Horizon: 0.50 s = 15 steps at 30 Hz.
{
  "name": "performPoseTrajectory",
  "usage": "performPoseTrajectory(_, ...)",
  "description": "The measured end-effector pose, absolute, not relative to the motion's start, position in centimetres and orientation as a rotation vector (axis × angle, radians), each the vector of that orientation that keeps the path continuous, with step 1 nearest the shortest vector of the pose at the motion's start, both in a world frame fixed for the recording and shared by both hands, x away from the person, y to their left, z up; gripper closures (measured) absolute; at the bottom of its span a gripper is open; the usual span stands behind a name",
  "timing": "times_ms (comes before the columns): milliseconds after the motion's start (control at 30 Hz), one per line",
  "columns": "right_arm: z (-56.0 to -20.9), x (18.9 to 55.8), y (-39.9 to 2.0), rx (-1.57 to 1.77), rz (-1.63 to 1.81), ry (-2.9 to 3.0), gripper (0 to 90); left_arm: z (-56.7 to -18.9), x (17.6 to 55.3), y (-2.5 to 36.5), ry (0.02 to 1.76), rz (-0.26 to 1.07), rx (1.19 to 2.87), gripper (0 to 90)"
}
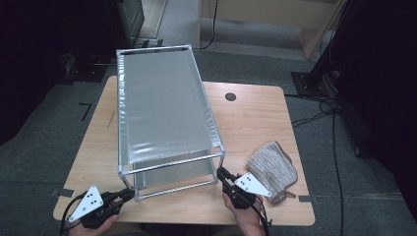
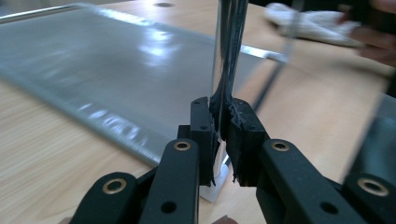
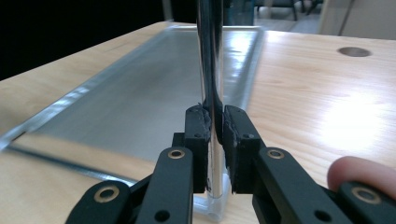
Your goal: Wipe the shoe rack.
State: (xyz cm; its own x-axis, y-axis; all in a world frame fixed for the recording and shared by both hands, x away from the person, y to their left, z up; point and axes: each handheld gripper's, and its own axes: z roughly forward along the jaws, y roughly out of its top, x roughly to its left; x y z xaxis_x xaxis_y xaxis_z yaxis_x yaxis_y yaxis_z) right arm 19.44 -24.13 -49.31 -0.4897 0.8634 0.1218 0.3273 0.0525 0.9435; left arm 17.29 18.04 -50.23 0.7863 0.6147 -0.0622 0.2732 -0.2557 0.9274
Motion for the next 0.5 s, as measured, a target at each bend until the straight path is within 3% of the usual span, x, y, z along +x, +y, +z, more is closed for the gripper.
performPoseTrajectory(200,-49.4,20.2,-25.1,1.228,1.432,1.827,78.0,-50.3,17.0,17.2,0.617,0.333,1.863,81.2)
performPoseTrajectory(367,-48.7,20.2,-26.8,1.238,1.480,1.855,54.9,-50.4,17.1,17.3,0.625,0.319,1.855,80.6)
performPoseTrajectory(500,-47.6,19.7,-29.8,1.286,1.421,1.792,47.2,-50.4,17.1,17.1,0.628,0.317,1.852,80.6)
